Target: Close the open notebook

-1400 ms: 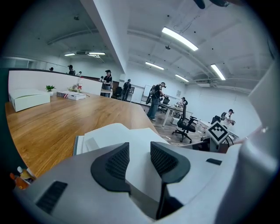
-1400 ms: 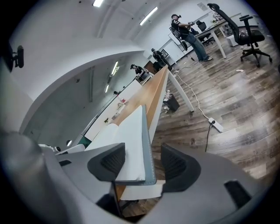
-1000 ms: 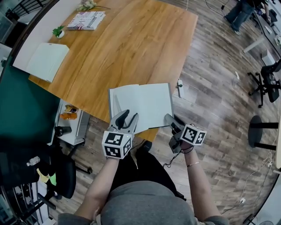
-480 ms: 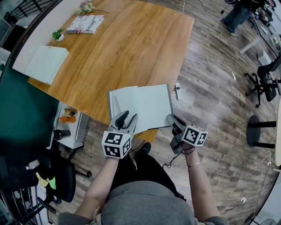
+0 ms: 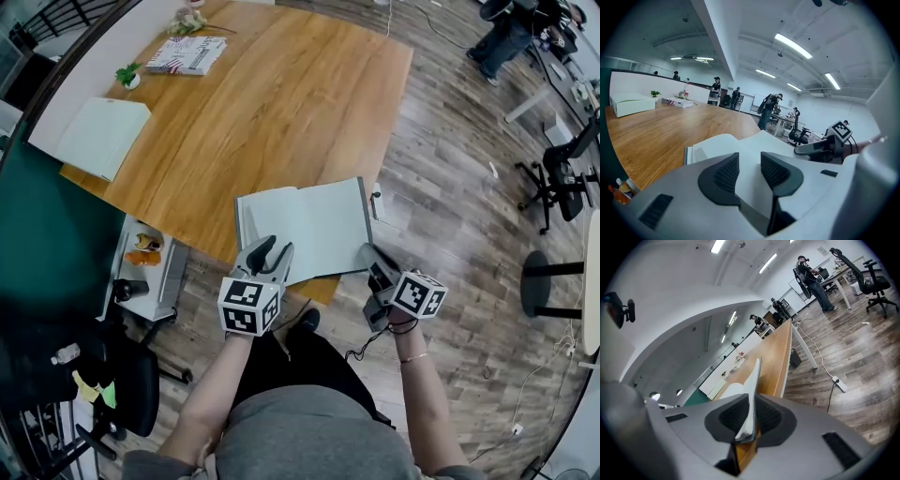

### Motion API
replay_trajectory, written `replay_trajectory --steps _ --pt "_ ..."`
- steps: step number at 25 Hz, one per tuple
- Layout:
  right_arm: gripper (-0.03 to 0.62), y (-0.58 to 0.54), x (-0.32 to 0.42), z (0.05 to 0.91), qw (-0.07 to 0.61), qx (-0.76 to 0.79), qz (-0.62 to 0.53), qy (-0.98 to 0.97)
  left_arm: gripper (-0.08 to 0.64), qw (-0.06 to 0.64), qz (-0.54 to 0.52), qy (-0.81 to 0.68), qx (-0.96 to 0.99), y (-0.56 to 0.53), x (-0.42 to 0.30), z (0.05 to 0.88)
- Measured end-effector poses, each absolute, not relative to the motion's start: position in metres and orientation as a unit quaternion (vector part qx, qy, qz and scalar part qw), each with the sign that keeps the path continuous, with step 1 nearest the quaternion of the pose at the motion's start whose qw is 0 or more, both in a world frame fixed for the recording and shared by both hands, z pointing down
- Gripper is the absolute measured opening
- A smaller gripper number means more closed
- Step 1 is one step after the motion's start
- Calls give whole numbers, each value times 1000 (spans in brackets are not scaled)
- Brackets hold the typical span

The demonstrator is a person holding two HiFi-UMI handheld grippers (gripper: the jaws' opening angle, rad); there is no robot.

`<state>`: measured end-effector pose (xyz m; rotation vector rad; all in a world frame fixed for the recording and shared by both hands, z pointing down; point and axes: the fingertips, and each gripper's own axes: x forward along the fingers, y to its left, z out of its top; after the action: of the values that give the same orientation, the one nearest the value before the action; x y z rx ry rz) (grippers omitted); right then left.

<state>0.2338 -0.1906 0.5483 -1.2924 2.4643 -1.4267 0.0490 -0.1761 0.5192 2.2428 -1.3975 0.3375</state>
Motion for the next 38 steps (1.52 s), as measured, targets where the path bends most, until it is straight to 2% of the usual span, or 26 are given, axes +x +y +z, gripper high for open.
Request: replay_trajectory --steps 15,30,38 --pt "43 -184 206 496 41 -426 -426 797 153 230 123 -506 822 -170 24 515" --pt "43 -171 157 464 -4 -447 -336 829 152 226 130 -504 823 -161 -3 516" --pt "45 -163 132 459 -5 -442 -327 835 152 229 128 -510 819 -154 -17 517"
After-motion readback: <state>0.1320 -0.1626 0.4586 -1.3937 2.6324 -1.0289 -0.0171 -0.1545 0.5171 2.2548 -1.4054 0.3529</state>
